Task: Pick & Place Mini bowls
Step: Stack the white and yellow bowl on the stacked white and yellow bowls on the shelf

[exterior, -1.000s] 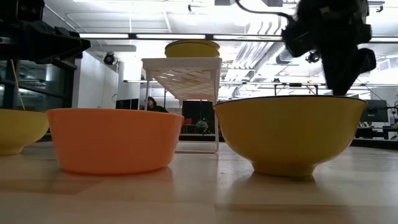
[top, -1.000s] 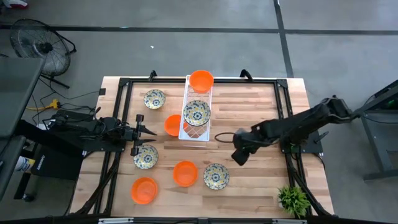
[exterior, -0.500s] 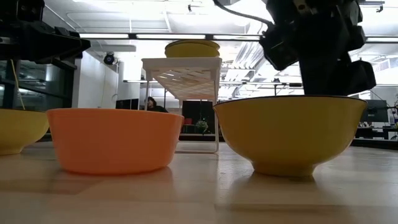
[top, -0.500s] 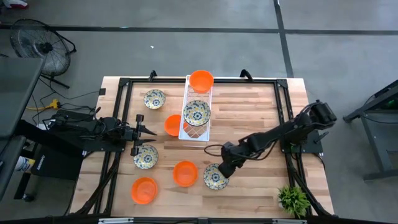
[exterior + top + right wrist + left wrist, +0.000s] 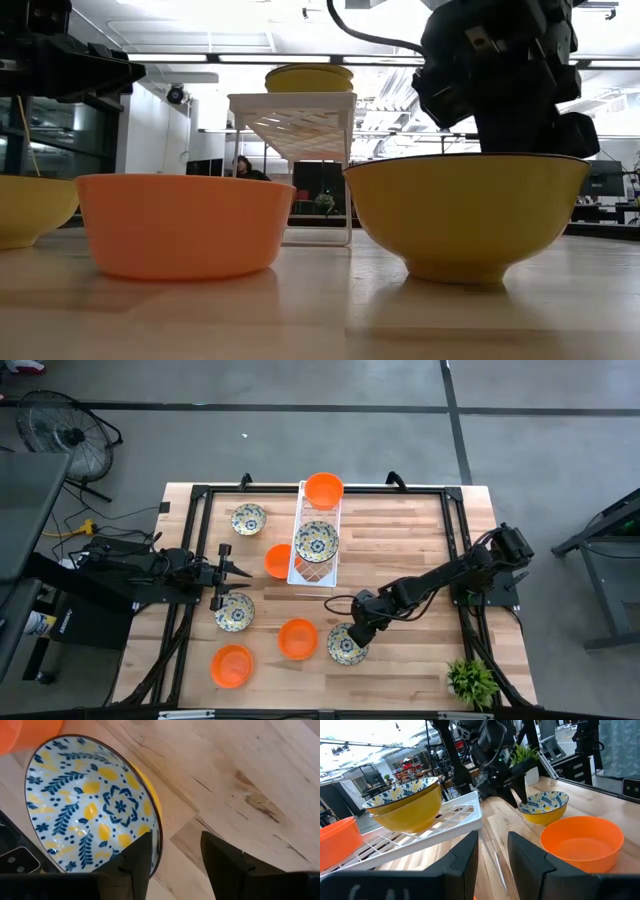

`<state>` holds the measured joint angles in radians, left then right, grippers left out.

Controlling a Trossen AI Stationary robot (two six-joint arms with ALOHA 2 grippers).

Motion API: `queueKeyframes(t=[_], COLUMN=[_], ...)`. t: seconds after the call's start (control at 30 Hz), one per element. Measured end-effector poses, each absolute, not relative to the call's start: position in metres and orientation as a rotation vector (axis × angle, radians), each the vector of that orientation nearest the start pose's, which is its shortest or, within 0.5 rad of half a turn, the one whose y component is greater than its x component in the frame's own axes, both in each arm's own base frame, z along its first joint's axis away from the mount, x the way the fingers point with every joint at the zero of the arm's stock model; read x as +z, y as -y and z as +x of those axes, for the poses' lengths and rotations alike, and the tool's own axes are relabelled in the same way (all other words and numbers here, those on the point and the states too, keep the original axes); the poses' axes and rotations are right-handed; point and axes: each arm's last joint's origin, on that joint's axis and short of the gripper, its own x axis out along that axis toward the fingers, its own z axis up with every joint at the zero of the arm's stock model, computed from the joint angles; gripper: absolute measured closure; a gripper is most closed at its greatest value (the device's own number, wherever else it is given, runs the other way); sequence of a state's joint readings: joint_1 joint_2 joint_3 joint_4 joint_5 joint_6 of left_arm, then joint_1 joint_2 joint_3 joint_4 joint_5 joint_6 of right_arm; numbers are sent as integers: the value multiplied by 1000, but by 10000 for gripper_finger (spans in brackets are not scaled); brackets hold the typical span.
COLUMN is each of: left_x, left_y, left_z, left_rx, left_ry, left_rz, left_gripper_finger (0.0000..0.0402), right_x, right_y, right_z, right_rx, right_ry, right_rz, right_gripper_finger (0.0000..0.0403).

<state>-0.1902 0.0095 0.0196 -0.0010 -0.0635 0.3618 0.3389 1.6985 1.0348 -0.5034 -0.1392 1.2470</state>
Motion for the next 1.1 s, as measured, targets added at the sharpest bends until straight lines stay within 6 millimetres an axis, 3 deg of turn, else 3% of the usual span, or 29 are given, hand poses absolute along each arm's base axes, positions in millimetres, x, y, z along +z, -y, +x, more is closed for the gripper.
queueKeyframes(t=[0.37,0.77,1.1], left_x=[169,169,169], left_y=[17,17,16], left_z=[96,96,96], left_rx=[-123,-123,-123], left_ry=[32,32,32], left_rz=[360,360,360], left_gripper_finger=[300,300,300], right_x=[173,171,166], right_y=[-111,-113,-112], right_z=[302,306,309], right_rx=[-323,-255,-182], right_ry=[-1252,-1246,-1270], right_rz=[925,883,835], right_gripper_finger=[283,293,353])
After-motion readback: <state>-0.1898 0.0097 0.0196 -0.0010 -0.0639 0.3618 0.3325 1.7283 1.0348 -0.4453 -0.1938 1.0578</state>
